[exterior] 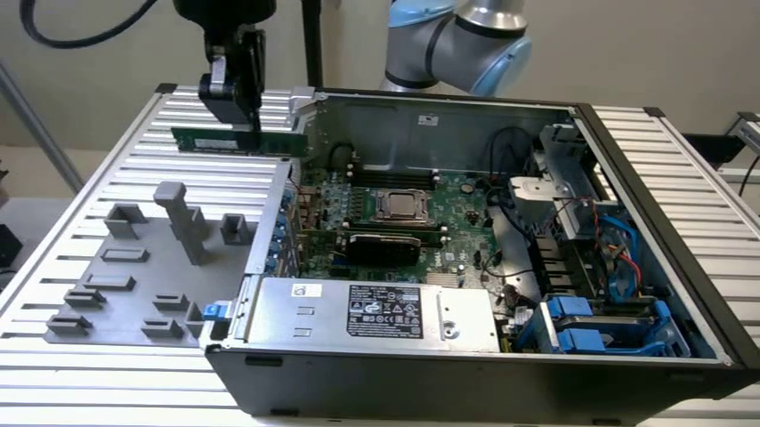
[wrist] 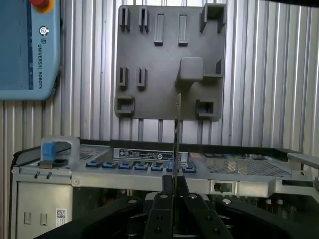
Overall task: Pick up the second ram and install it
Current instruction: 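Pick up the second ram and move it above second insertion slot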
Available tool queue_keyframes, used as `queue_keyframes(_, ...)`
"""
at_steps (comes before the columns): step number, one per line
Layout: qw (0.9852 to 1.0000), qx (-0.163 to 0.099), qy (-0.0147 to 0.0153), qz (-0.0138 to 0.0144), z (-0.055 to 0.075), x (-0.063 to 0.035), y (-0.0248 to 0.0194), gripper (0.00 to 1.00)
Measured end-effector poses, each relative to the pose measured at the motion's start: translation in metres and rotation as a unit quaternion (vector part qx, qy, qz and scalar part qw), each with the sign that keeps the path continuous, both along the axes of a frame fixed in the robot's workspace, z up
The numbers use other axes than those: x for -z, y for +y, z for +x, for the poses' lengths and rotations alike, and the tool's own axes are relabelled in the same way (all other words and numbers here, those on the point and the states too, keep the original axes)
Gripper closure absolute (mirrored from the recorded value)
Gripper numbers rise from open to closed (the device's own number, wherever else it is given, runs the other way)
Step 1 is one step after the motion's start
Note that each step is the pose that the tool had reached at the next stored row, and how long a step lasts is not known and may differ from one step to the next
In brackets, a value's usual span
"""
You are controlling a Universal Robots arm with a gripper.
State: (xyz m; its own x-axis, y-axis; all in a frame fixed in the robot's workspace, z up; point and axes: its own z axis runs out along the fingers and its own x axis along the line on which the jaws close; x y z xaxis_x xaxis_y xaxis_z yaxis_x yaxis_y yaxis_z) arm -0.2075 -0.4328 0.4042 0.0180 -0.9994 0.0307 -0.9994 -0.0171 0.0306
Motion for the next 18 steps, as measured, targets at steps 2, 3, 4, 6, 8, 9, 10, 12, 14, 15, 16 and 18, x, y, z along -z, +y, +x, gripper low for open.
queue_keyframes(2, 1.0, 0.0, 0.0, 0.0, 0.008, 0.0001, 0.0016, 0.86)
queue_keyframes(3, 1.0, 0.0, 0.0, -0.0001, 0.012, 0.0, 0.0024, 0.86)
queue_keyframes(4, 1.0, 0.0, 0.0001, -0.0003, 0.016, 0.0, 0.0031, 0.86)
queue_keyframes(6, 1.0, 0.0, 0.0002, -0.0007, 0.023, 0.0, 0.0047, 0.86)
queue_keyframes(8, 1.0, 0.0, 0.0003, -0.0012, 0.029, 0.0, 0.0072, 0.86)
queue_keyframes(9, 1.0, 0.0, 0.0004, -0.0015, 0.032, 0.0001, 0.0087, 0.86)
queue_keyframes(10, 1.0, 0.0, 0.0005, -0.0018, 0.035, 0.0002, 0.0105, 0.86)
queue_keyframes(12, 1.0, 0.0, 0.0007, -0.0025, 0.041, 0.0003, 0.0143, 0.86)
queue_keyframes(14, 1.0, 0.0, 0.0008, -0.0031, 0.046, 0.0005, 0.0181, 0.86)
queue_keyframes(15, 1.0, 0.0, 0.0008, -0.0035, 0.048, 0.0006, 0.0201, 0.86)
queue_keyframes(16, 1.0, 0.0, 0.0009, -0.004, 0.051, 0.0006, 0.0222, 0.86)
queue_keyframes(18, 1.0, 0.0, 0.001, -0.0048, 0.056, 0.0009, 0.0261, 0.86)
